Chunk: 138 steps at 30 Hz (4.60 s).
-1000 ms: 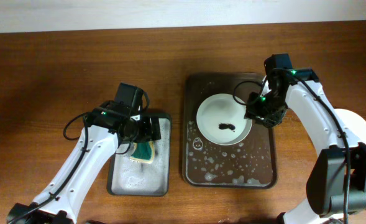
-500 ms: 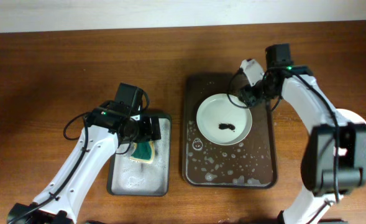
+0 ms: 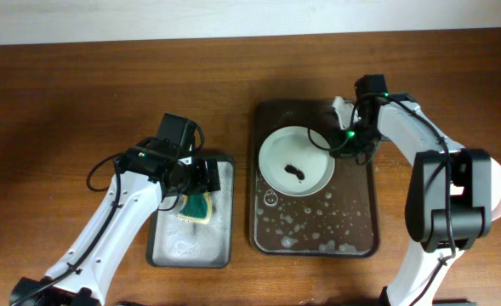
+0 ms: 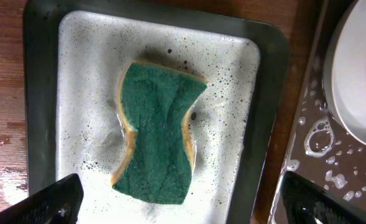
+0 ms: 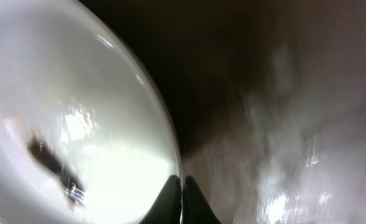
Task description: Clean dirty plates on tray and stack at the side
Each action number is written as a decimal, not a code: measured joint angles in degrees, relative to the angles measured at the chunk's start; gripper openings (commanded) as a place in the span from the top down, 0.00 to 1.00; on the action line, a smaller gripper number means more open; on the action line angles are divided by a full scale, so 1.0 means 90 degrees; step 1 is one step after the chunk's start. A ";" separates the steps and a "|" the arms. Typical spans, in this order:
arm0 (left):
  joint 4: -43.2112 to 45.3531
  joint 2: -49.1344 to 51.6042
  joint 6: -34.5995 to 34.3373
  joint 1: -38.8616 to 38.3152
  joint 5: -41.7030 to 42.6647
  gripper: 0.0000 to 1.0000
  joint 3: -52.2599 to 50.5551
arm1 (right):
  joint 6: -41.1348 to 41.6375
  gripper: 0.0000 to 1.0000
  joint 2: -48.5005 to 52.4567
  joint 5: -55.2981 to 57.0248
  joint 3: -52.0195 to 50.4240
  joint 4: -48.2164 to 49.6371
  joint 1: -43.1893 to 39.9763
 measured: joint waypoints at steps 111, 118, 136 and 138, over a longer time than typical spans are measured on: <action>0.4345 0.3995 -0.1141 -0.2259 0.3079 1.00 0.1350 | 0.2926 0.96 -0.0777 0.0644 -0.1350 0.0151 0.0568; 0.3218 0.4051 -0.1287 -0.2339 0.2392 1.00 0.1715 | 0.2929 0.96 -0.0777 0.0658 -0.1343 -0.0267 0.0607; 0.2055 0.4248 -0.1219 -0.2543 0.0517 1.00 0.2715 | 0.2956 0.96 -0.0777 0.1003 -0.1343 -0.0748 0.0619; 0.2356 0.4313 -0.1299 -0.2560 0.0920 1.00 0.2715 | 0.2951 0.96 -0.0777 0.1098 -0.1343 -0.0782 0.0580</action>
